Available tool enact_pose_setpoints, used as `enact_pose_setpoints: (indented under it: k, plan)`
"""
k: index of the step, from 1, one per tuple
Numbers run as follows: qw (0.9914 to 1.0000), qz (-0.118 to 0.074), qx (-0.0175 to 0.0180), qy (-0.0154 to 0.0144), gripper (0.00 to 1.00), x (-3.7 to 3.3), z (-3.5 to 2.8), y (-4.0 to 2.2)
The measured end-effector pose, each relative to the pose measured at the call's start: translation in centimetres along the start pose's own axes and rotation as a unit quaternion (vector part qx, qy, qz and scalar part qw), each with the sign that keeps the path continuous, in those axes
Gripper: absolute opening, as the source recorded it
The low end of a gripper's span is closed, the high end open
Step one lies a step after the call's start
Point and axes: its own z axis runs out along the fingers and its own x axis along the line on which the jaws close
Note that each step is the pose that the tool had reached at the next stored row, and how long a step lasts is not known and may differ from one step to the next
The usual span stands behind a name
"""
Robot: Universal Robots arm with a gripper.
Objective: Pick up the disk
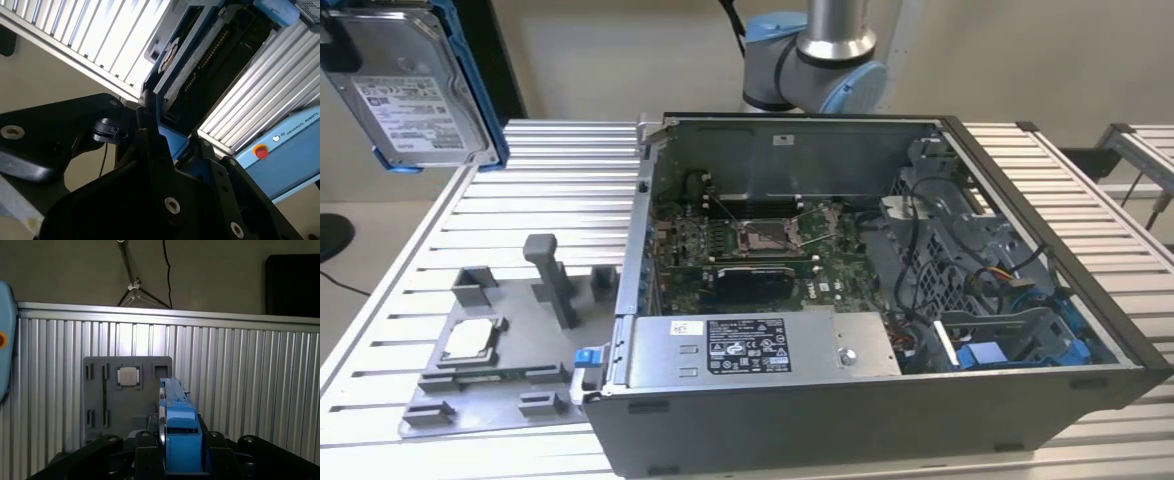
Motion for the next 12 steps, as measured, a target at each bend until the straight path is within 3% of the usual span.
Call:
enact_pose_setpoints:
  k: [6,12]
  plan:
    - [1.00000,0.000,0.0002,-0.0003,0.00,0.02,-0.03,-0.24]
    - [1.00000,0.000,-0.0005,-0.0004,0.00,0.06,-0.07,-2.01]
